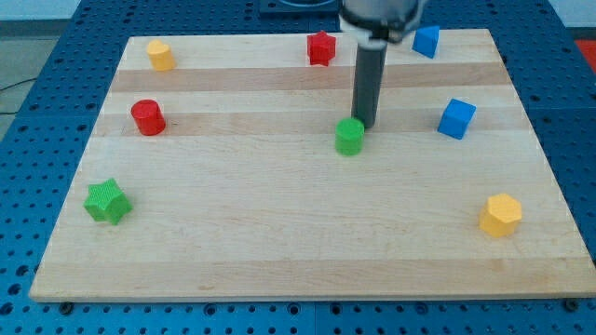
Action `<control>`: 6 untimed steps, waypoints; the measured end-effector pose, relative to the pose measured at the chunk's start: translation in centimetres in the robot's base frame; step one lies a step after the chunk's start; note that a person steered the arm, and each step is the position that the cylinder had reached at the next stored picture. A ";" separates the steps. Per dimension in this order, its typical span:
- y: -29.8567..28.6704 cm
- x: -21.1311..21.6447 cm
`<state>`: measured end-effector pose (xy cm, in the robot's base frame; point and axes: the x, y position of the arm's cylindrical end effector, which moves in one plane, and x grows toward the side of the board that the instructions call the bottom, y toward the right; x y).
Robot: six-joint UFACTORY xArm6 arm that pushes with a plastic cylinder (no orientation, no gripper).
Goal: Move the green circle towards the bottom center of the board
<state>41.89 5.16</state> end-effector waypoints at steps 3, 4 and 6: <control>-7.9 4.6; -6.9 11.8; -0.8 9.5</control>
